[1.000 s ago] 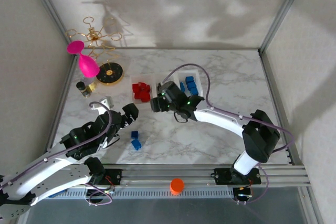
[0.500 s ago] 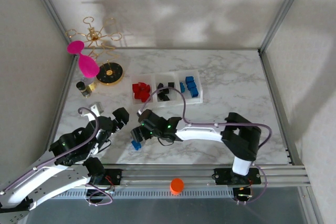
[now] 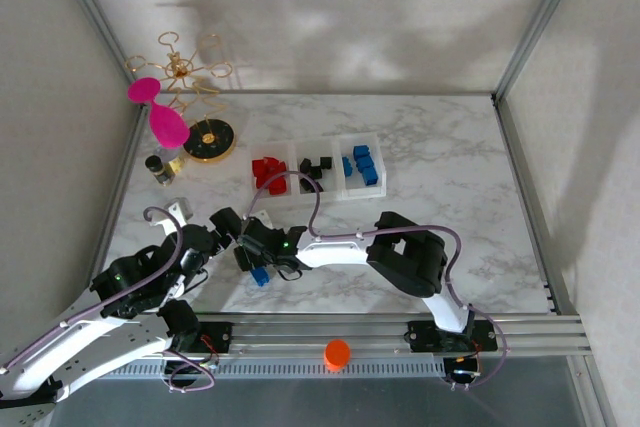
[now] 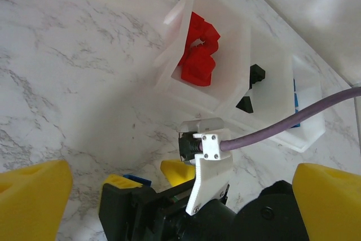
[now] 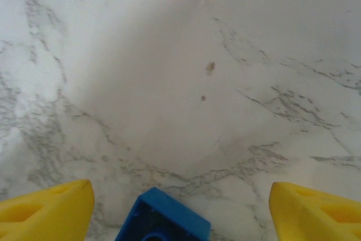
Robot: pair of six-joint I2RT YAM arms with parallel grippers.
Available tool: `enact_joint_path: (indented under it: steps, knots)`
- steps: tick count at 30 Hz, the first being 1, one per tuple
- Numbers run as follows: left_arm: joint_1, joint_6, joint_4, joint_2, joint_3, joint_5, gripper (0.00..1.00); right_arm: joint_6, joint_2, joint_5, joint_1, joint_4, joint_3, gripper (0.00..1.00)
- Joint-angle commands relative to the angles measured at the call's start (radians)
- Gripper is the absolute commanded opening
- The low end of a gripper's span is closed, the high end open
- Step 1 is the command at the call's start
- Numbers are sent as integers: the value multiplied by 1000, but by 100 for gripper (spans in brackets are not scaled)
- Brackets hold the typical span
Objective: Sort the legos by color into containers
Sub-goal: Pick up the lego from the bottom-center of the table, then place the lego in the container.
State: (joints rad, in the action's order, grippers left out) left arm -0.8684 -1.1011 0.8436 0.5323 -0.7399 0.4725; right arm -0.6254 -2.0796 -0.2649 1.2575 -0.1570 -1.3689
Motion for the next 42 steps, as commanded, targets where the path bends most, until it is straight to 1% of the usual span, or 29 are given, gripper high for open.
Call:
enact_joint_path:
  steps: [1,4,7,13,18,24,28,31,34,37,42]
  knots:
    - [9,-13,33,-12,14,34,100,-12,-20,-56,9,-61,-19,79]
    - [9,-11,19,-11,19,31,100,3,-18,-43,7,-80,-8,75]
    - [9,-10,9,-2,17,27,100,2,18,-44,1,-88,30,70]
    - [9,-5,-8,13,21,18,100,2,94,-21,-37,-78,126,53]
    - [9,-2,-28,14,24,15,100,26,90,-27,-45,-72,122,39]
    - [9,4,-27,23,18,6,100,50,105,-16,-47,-78,94,26]
    - [9,19,-51,24,17,-23,100,50,171,-7,-67,-77,117,23]
    - [9,46,-99,41,23,-57,100,52,239,15,-103,-62,156,23]
    - [9,66,-139,84,17,-79,100,58,301,-2,-146,-78,186,23]
    - [9,89,-182,139,6,-101,100,75,368,-18,-200,-80,224,23]
    - [9,126,-254,230,-10,-126,100,111,463,-17,-330,-80,278,24]
